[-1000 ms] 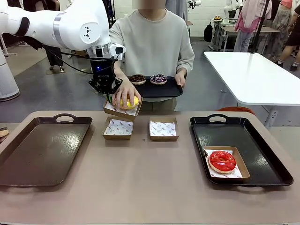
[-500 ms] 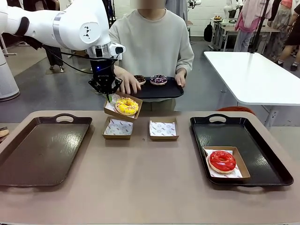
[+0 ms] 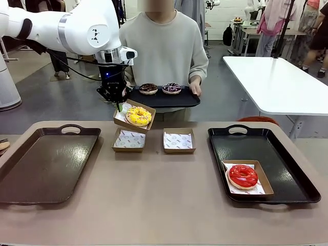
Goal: Individually package the donuts and arrange them on the tray.
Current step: Place the picked Paper togo box on the Handle tray while simultaneously picking up another Paper togo box from the table with the other hand.
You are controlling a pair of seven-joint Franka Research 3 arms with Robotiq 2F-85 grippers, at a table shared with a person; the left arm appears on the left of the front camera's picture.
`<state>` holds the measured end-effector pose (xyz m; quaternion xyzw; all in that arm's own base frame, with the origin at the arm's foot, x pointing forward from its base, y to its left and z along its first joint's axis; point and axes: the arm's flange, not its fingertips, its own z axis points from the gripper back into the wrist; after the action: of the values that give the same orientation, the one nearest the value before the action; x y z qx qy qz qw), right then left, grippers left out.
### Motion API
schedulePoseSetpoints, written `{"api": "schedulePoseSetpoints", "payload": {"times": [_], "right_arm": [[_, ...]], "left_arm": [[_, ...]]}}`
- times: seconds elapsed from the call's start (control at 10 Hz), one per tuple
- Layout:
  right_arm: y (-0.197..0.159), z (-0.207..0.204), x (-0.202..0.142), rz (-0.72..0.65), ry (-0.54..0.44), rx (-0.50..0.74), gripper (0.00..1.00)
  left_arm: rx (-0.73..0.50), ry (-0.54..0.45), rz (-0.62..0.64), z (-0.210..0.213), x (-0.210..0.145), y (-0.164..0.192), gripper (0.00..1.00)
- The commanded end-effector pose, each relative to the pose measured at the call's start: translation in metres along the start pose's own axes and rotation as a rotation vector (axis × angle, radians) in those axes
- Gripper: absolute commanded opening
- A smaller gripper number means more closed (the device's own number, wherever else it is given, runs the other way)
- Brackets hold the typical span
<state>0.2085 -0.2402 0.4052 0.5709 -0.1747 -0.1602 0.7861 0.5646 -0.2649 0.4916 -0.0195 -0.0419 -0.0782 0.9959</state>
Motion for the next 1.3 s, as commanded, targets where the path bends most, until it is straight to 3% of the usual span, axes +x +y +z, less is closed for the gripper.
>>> {"api": "schedulePoseSetpoints", "payload": {"times": [0.0, 0.5, 0.6, 0.9, 1.2], "right_arm": [[0.001, 0.0, -0.001, 0.007, -0.001, 0.009, 1.0], [0.0, 0.0, 0.0, 0.0, 0.0, 0.0, 1.0], [0.004, -0.012, 0.009, 0.006, 0.041, -0.011, 1.0], [0.06, -0.066, 0.034, 0.062, 0.084, -0.107, 1.0], [0.116, -0.143, 0.061, 0.121, 0.148, -0.251, 1.0]], "left_arm": [[0.003, 0.001, 0.002, 0.002, -0.005, 0.002, 0.0], [0.0, 0.0, 0.0, 0.0, 0.0, 0.0, 0.01], [-0.084, 0.021, -0.068, 0.002, -0.01, 0.008, 0.01], [-0.134, 0.001, -0.028, 0.025, -0.051, 0.051, 0.01], [-0.101, 0.024, 0.038, 0.029, -0.084, 0.1, 0.01]]}}
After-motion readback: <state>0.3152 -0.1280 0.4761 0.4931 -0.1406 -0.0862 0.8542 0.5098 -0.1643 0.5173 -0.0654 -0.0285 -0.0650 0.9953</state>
